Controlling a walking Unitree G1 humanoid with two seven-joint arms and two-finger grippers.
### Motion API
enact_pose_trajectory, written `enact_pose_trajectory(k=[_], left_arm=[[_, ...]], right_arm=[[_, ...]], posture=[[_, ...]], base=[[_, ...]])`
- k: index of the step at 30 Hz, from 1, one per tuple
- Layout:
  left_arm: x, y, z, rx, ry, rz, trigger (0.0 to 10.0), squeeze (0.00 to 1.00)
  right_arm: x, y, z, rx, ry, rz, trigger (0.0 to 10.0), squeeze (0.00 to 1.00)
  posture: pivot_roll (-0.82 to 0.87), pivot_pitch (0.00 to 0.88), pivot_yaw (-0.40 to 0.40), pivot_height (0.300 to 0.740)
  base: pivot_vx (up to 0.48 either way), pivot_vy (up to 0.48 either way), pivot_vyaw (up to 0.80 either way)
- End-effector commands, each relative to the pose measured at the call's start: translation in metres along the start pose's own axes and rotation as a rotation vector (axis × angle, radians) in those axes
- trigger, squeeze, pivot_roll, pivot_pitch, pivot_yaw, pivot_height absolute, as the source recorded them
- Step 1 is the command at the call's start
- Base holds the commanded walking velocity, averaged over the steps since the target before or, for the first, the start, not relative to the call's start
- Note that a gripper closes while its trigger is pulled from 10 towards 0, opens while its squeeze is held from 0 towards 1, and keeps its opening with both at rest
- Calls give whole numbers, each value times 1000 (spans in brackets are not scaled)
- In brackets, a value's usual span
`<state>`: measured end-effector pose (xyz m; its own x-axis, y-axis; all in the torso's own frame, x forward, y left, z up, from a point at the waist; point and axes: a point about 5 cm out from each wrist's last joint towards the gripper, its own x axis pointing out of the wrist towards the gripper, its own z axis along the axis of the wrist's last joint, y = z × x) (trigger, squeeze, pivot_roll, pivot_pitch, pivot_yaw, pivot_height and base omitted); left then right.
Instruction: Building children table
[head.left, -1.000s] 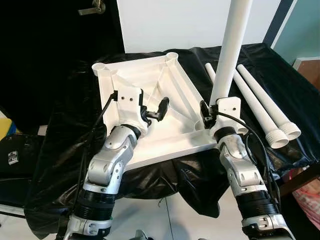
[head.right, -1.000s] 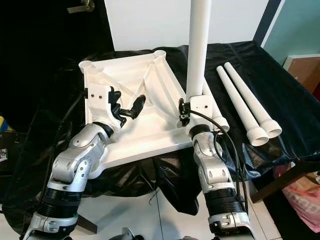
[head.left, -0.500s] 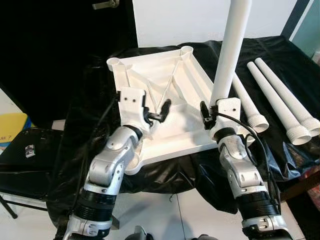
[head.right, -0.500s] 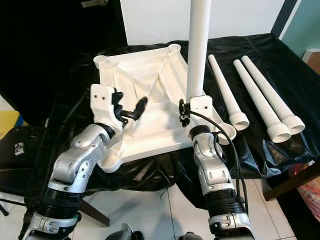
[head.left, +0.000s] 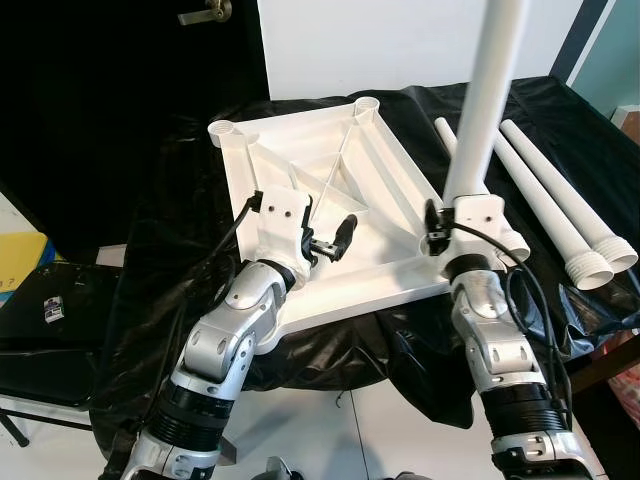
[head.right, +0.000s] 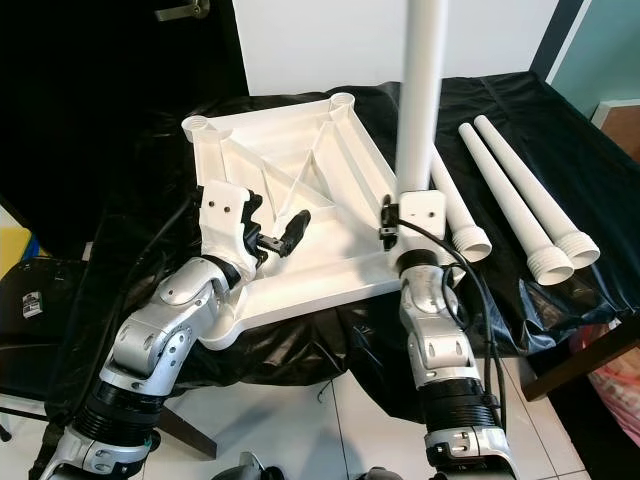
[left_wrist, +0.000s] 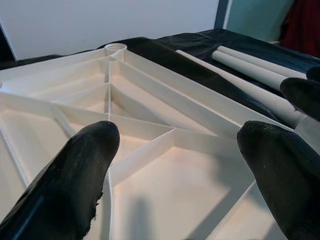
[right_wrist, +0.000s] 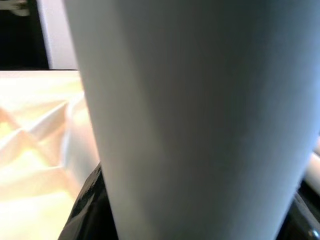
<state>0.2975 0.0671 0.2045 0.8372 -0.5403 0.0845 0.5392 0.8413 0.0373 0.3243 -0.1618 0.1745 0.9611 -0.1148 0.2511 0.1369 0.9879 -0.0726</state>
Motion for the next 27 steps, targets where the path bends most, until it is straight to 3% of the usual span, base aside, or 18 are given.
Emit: enact_pose_trajectory(k=[1, 12, 18, 27], left_arm=[[-4, -17, 0, 25, -7, -233, 10000, 0], [-6, -33, -18, 104, 103, -359, 10000, 0], [-3, -37, -27, 131, 151, -376, 10000, 0], [17, -50, -52, 140, 279, -391, 10000, 0]], right_arm=[[0, -7, 3, -12, -26, -39, 10000, 0], [-2, -34, -7, 20, 6, -193, 10000, 0], [-2, -34, -8, 36, 10, -189, 10000, 0], [0, -30, -8, 73, 7, -184, 10000, 0]], posture=[[-38, 68, 17, 740], [-43, 78, 23, 740], [-46, 76, 27, 740], [-50, 78, 40, 740]], base=[[0, 0, 0], [0, 0, 0], [0, 0, 0], [0, 0, 0]])
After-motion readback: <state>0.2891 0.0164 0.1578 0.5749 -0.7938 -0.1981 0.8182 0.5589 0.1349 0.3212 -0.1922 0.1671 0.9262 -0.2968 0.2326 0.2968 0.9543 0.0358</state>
